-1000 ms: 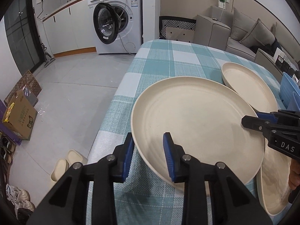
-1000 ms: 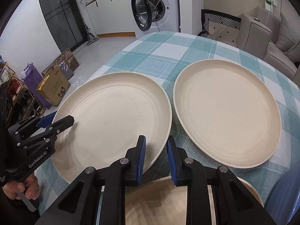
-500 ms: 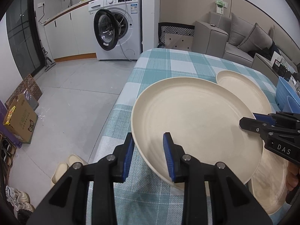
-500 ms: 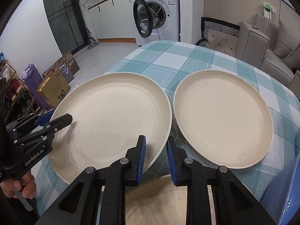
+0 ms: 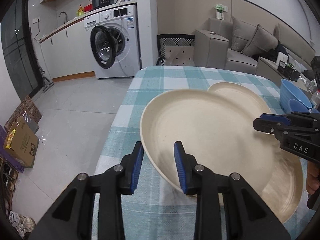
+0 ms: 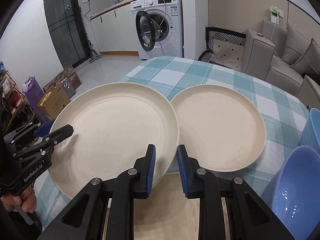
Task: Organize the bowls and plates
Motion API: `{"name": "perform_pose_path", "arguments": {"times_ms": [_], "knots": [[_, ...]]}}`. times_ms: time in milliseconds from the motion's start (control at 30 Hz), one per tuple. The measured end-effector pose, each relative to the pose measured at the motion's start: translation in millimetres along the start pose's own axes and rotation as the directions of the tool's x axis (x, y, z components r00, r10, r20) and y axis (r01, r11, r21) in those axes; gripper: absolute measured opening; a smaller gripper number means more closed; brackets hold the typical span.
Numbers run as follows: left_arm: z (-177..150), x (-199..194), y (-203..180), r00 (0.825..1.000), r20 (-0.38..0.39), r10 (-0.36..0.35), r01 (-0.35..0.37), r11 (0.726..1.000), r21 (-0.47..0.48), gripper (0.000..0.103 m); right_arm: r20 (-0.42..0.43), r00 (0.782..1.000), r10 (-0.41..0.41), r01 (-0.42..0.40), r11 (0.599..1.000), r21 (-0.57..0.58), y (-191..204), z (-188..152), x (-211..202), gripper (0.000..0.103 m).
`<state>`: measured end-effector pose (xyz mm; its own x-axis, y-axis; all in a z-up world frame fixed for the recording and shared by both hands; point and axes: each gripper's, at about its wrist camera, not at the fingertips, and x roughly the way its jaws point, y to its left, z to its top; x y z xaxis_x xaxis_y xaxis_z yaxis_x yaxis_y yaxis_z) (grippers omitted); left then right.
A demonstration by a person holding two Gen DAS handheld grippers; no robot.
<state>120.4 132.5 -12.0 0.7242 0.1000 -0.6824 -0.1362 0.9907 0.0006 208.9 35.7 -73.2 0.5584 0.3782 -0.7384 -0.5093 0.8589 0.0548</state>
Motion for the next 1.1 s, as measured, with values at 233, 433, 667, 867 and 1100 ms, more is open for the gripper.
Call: {"name": "perform_pose_path", "arguments": {"times_ms": [233,433,667,867,1100], "knots": [[-2.1,10.3,-15.8,0.999,-0.036,-0.007,0.009,0.999,0.043,0.030,-0.018,0.999,-0.032,0.032,0.999,0.001,-4.6,-4.7,-8.8,0.023],[-3.5,26.7,-1.8,0.996,-0.086,0.000,-0.001,1.000,-0.010,0.032,-0.034,0.999,-0.020,0.022,0.998,0.053,-23.8,-3.8,-7.4,0.023],[-11.9,44.1,26.5,0.991,-0.135,0.002,-0.016,0.995,-0.102,0.056,-0.061,0.998,0.022,-0.019,0.998,0.057,-22.2,-3.3,5.0,0.034],[-20.3,58.8,43.0,0.983,-0.174,-0.061,0.028,0.983,-0.184,0.056,-0.087,0.995,0.054,-0.048,0.997,0.062,-16.8,-4.4,18.4,0.035],[-25.7,67.5,35.7,0.978,-0.189,-0.094,0.062,0.983,-0.172,0.052,-0.098,0.993,0.067,-0.061,0.996,0.061,-13.6,-6.7,29.4,0.035]]}}
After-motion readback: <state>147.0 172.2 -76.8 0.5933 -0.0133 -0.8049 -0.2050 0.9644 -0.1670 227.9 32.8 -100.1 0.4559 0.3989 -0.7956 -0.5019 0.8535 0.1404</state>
